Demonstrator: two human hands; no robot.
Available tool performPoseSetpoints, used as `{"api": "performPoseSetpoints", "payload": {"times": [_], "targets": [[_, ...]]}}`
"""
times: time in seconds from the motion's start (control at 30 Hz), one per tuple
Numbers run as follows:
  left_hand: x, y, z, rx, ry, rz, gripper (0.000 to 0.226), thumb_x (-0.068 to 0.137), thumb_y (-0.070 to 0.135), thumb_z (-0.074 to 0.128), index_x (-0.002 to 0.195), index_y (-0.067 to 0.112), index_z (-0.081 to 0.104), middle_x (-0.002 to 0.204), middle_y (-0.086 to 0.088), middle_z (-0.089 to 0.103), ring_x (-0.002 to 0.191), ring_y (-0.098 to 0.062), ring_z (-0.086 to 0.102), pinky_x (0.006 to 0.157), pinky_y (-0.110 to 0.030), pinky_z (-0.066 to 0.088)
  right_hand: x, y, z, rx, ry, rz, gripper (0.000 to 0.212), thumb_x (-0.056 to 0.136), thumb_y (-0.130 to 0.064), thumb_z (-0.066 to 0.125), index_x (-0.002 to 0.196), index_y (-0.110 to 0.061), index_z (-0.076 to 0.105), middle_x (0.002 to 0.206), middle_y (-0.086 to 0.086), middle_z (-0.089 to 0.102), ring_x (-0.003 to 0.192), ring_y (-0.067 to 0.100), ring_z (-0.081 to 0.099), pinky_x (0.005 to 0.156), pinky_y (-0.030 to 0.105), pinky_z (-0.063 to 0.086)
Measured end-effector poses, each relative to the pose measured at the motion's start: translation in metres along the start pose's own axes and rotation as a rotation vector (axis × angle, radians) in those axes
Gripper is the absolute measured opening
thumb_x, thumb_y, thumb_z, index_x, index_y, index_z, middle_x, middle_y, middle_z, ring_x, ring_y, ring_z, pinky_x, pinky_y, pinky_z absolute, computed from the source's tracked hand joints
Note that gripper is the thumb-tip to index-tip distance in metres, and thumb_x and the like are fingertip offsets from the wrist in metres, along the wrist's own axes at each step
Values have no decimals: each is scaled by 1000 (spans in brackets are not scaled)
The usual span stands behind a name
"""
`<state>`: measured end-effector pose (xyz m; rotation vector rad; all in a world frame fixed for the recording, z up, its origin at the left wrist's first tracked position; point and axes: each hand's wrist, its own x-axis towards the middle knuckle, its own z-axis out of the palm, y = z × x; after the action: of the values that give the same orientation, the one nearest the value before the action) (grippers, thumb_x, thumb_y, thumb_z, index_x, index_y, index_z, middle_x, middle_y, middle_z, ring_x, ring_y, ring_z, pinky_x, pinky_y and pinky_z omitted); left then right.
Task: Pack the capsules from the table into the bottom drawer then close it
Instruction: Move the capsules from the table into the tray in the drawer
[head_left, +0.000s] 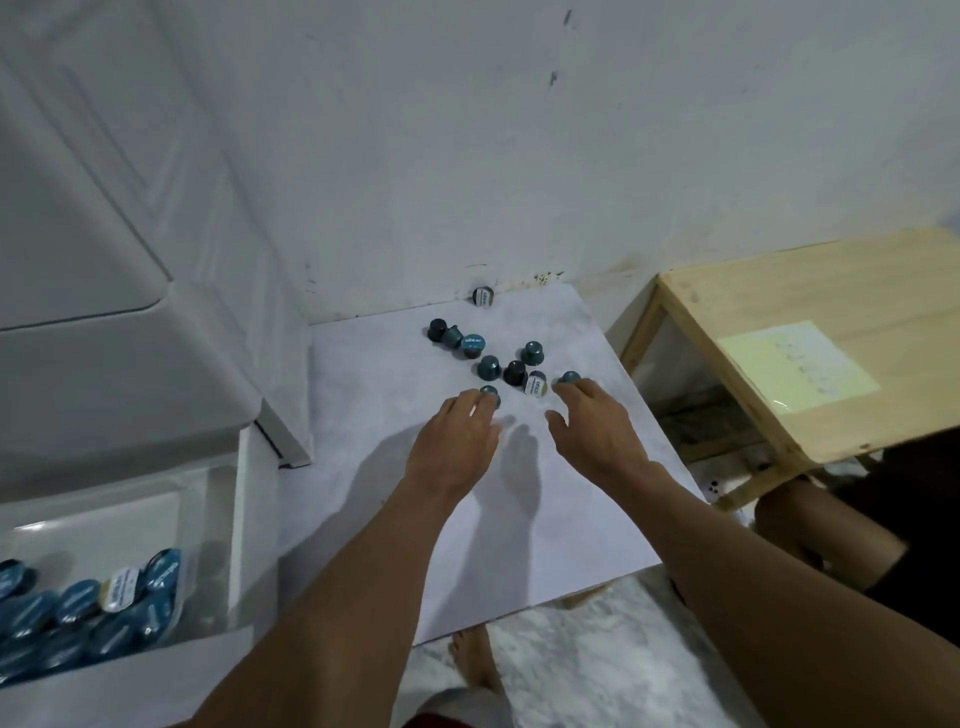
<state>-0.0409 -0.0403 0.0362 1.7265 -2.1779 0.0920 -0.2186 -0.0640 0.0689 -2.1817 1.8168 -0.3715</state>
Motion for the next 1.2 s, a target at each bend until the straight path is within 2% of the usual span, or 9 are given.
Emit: {"api": "performPoseSetpoints", "payload": {"times": [0.17,0.23,0.33,0.43,0.67,0.83,0.97,1.07,1.2], "targets": [[38,-9,24,-46,-140,-57,30,65,15,81,92,14,66,87,-3,64,68,-19,63,49,-25,48,50,6,18,24,-78,35,38,91,-15,51,130,-11,52,127,12,54,114,31,53,94,38,44],[51,-16,33,-52,-219,-79,26,75,14,72,100,12,65,97,-7,63,79,-24,63,58,-29,51,67,5,30,31,-123,61,37,91,-13,50,128,-12,53,126,13,53,112,32,52,92,41,47],[69,-19,43,-86,-319,-109,37,90,22,58,126,13,53,124,-9,52,105,-27,55,83,-34,49,86,8,46,10,-176,106,32,93,-14,45,124,-16,53,123,11,49,105,32,52,85,42,51],[84,-21,51,-70,-379,-104,41,93,24,53,132,15,45,134,-8,43,113,-26,51,90,-34,47,98,12,56,-16,-215,119,28,95,-14,42,120,-15,54,118,11,47,99,32,52,82,39,49],[99,-31,65,-40,-509,-105,23,94,10,46,116,10,52,118,-14,52,102,-34,56,84,-41,48,116,14,63,-1,-231,101,20,94,-14,44,109,-11,56,110,11,42,87,31,48,78,36,47],[96,-30,65,-99,-481,-160,24,91,9,50,115,9,47,117,-13,54,102,-32,57,84,-36,44,113,17,58,-7,-245,98,18,92,-16,49,108,-10,55,114,12,44,89,34,52,76,38,47],[81,-21,54,-213,-444,-185,39,91,12,52,130,16,47,114,-13,48,96,-32,57,86,-35,46,100,15,47,18,-231,81,25,90,-16,57,114,-13,51,116,12,48,93,32,55,81,43,52],[67,-6,42,-253,-378,-249,29,89,16,53,118,15,55,109,-12,45,86,-34,58,82,-37,49,88,16,35,13,-211,40,27,90,-14,52,117,-14,48,114,12,52,93,32,56,80,41,51],[50,14,20,-268,-281,-342,24,88,24,61,107,13,54,105,-10,50,84,-32,57,82,-38,50,68,15,15,39,-192,-30,31,85,-16,55,115,-14,50,111,11,56,93,30,56,82,38,49]]}}
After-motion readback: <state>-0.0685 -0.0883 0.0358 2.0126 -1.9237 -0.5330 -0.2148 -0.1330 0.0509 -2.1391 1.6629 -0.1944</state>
